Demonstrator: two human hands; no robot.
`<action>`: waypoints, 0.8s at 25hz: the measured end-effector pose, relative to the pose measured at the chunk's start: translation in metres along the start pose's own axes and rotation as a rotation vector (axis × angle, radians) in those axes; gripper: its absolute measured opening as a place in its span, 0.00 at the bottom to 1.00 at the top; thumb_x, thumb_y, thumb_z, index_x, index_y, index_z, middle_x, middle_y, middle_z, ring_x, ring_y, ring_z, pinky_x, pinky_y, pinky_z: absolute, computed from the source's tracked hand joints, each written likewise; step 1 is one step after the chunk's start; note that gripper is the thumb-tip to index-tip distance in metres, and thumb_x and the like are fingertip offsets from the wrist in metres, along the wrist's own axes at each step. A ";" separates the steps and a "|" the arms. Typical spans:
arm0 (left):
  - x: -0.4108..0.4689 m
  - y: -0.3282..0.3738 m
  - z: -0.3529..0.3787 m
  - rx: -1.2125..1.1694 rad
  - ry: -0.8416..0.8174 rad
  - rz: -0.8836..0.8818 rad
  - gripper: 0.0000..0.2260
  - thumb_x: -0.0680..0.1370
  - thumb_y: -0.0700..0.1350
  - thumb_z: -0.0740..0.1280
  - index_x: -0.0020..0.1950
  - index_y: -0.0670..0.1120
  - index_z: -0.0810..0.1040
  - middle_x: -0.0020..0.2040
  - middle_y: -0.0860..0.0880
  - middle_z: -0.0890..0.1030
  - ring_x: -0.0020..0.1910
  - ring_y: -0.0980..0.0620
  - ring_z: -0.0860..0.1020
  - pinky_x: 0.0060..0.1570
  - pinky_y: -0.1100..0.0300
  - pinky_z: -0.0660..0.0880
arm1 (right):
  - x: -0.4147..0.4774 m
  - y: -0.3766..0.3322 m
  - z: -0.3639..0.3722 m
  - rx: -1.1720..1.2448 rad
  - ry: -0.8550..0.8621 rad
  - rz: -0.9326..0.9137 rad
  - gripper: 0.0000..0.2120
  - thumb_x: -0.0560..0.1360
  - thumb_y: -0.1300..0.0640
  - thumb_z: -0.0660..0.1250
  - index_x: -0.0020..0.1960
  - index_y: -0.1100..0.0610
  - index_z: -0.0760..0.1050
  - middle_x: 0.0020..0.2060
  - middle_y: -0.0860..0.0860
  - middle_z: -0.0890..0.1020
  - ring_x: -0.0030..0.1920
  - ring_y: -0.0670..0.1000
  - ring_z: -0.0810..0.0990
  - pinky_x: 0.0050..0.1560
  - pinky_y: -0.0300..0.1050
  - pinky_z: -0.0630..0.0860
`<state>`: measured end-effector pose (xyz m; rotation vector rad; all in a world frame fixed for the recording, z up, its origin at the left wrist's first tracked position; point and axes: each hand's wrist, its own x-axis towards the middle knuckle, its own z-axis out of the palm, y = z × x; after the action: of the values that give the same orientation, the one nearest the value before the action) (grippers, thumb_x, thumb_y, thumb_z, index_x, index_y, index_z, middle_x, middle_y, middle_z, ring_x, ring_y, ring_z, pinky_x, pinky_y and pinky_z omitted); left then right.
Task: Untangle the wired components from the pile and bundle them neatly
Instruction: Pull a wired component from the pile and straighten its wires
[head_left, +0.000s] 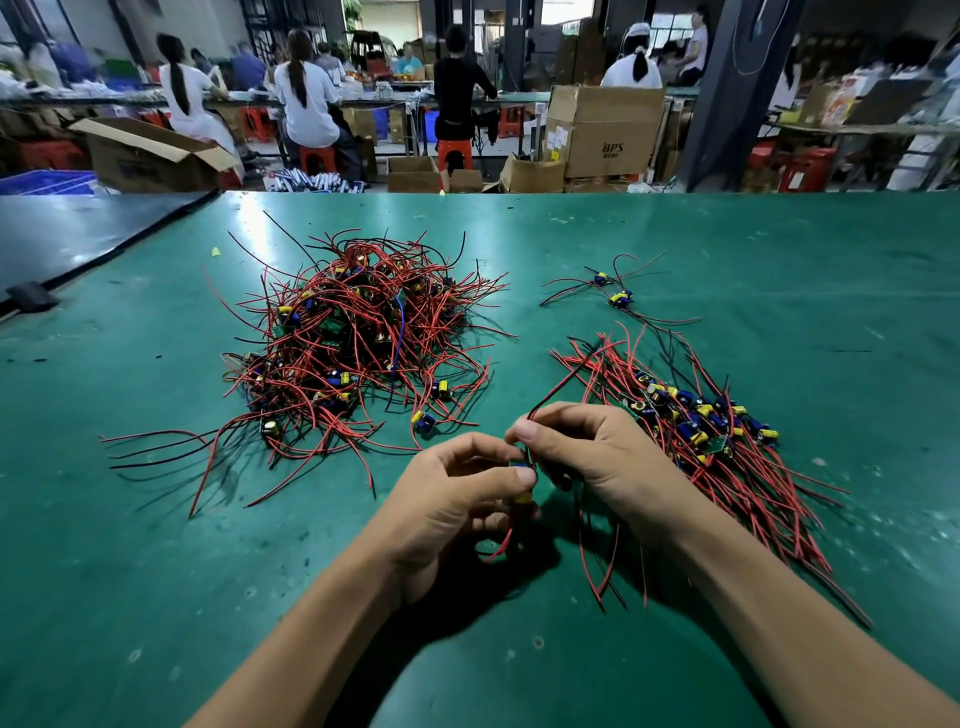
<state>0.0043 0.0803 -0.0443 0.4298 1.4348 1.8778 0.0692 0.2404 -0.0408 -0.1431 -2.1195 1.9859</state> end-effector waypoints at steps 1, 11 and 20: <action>-0.001 0.000 0.000 0.033 -0.007 0.003 0.10 0.63 0.38 0.76 0.42 0.44 0.80 0.38 0.44 0.81 0.32 0.48 0.79 0.32 0.61 0.73 | 0.000 0.000 0.001 -0.006 0.016 0.011 0.09 0.71 0.48 0.74 0.42 0.54 0.85 0.30 0.48 0.78 0.30 0.45 0.69 0.30 0.36 0.66; 0.001 -0.005 0.011 0.047 0.019 0.054 0.04 0.77 0.38 0.68 0.42 0.42 0.80 0.37 0.43 0.80 0.32 0.45 0.82 0.32 0.61 0.78 | 0.001 0.003 0.005 0.014 0.105 0.020 0.12 0.72 0.49 0.76 0.35 0.54 0.79 0.28 0.51 0.75 0.27 0.45 0.69 0.27 0.37 0.65; 0.001 -0.008 0.004 0.210 -0.007 0.110 0.05 0.78 0.38 0.67 0.45 0.37 0.79 0.35 0.43 0.81 0.27 0.49 0.77 0.29 0.63 0.72 | 0.000 0.004 0.006 -0.129 0.161 0.028 0.17 0.73 0.42 0.72 0.43 0.57 0.85 0.22 0.46 0.72 0.23 0.44 0.66 0.24 0.35 0.63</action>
<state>0.0090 0.0843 -0.0509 0.6272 1.6404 1.8140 0.0675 0.2348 -0.0452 -0.3446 -2.1508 1.7857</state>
